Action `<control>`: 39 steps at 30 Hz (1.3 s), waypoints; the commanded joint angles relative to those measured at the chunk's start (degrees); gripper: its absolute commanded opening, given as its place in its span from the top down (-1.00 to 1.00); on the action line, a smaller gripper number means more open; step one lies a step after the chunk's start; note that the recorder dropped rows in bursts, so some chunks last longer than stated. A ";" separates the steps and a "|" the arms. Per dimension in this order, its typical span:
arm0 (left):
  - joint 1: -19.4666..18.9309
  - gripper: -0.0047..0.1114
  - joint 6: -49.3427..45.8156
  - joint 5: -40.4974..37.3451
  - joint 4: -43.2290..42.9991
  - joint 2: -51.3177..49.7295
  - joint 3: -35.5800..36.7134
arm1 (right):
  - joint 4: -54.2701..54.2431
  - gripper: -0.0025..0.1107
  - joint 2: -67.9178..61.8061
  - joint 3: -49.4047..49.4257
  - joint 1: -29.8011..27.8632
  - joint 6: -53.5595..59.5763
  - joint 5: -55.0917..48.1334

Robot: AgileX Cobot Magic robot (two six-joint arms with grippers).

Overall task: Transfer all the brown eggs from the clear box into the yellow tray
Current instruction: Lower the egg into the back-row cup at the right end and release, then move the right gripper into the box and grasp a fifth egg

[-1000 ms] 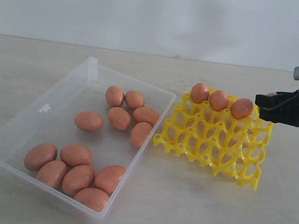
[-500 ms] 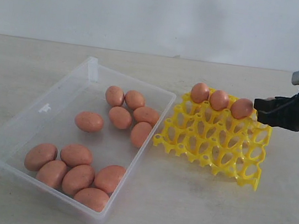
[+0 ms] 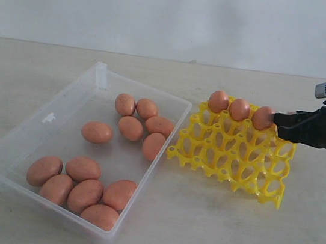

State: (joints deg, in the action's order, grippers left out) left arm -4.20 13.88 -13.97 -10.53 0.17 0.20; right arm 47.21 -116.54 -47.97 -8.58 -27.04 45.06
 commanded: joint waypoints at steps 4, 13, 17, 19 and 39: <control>0.28 0.99 -0.38 0.60 0.10 -0.17 -0.20 | -0.45 0.05 -0.08 -0.14 -0.08 -0.30 0.90; 0.28 0.99 -0.38 0.60 0.10 -0.17 -0.20 | -0.45 -0.17 0.03 -0.14 -0.08 -1.06 1.01; 0.28 0.99 -0.38 0.60 0.10 -0.17 -0.20 | -0.77 -0.17 4.05 -0.14 -0.08 -1.45 3.07; 0.28 0.99 -0.38 0.60 0.10 -0.17 -0.20 | -2.47 -0.17 7.48 -0.14 -0.08 -1.45 5.46; 0.28 0.99 -0.38 0.60 0.10 -0.17 -0.20 | 34.49 0.96 27.56 -2.65 33.91 -33.02 -2.01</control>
State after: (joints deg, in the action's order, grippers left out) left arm -4.20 13.88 -13.97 -10.53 0.17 0.20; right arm 71.73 -90.45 -48.67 17.79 -60.71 50.30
